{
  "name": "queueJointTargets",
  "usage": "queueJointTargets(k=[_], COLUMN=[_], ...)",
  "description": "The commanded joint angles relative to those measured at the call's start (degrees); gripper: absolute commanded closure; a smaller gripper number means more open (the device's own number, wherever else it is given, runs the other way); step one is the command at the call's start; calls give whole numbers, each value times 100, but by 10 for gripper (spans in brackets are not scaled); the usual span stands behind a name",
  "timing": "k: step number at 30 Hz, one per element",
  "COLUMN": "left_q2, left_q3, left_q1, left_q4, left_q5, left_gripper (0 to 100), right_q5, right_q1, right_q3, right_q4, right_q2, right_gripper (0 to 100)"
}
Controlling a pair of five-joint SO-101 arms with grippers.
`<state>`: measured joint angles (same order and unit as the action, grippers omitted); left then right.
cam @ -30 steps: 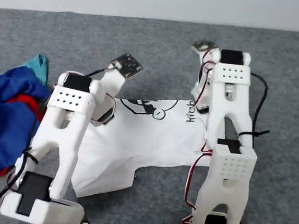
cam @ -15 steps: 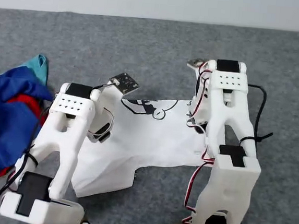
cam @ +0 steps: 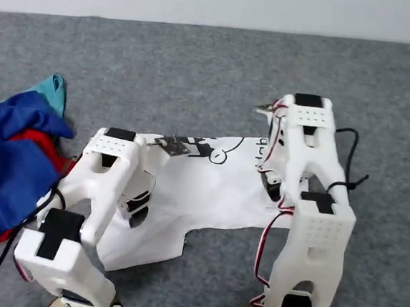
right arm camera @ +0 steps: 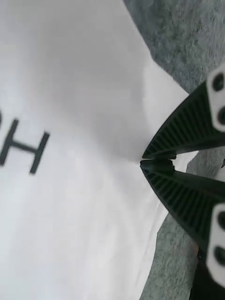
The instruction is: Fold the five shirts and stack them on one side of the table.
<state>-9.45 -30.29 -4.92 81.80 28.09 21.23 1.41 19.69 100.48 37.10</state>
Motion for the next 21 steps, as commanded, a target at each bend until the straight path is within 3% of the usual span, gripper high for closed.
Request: queueJointTargets(k=[1, 9, 21], left_q2=[-18, 264, 3692], left_q3=[4, 13, -110], left_q1=[18, 18, 132], left_q4=[211, 510, 1125], left_q5=[105, 97, -97], left_gripper=[927, 945, 905], right_q5=[-18, -18, -9], right_q1=[-453, -796, -189], right_q3=[26, 9, -1565], right_q4=[215, 242, 224], right_q2=[-48, -664, -2730], right_gripper=[989, 989, 989])
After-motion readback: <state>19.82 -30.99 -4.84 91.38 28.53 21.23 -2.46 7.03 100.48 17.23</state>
